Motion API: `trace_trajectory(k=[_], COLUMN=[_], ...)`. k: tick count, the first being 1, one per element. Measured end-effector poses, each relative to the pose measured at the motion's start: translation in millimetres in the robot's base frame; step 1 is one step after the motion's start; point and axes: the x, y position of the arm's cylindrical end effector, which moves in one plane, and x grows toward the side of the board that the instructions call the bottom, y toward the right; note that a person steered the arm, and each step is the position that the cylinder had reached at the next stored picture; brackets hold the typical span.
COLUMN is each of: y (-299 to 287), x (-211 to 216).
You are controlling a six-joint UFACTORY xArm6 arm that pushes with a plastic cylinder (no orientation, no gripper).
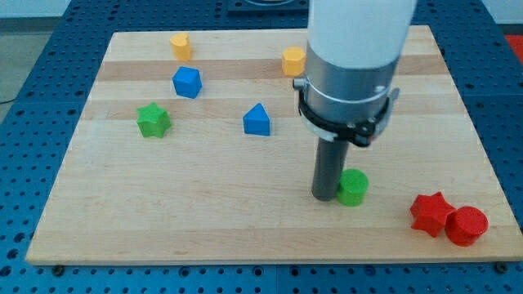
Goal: Separate the blue blocks from each others
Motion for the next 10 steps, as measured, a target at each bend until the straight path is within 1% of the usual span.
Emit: trace_trajectory(k=[1,2,3,4,5,6,8,10], y=[41.6,100.5,123.2,113.5,130.0,165.9,165.9,165.9], x=[1.3,-24.2,-32.2,-67.1,-112.4,-104.0,-69.0,-45.2])
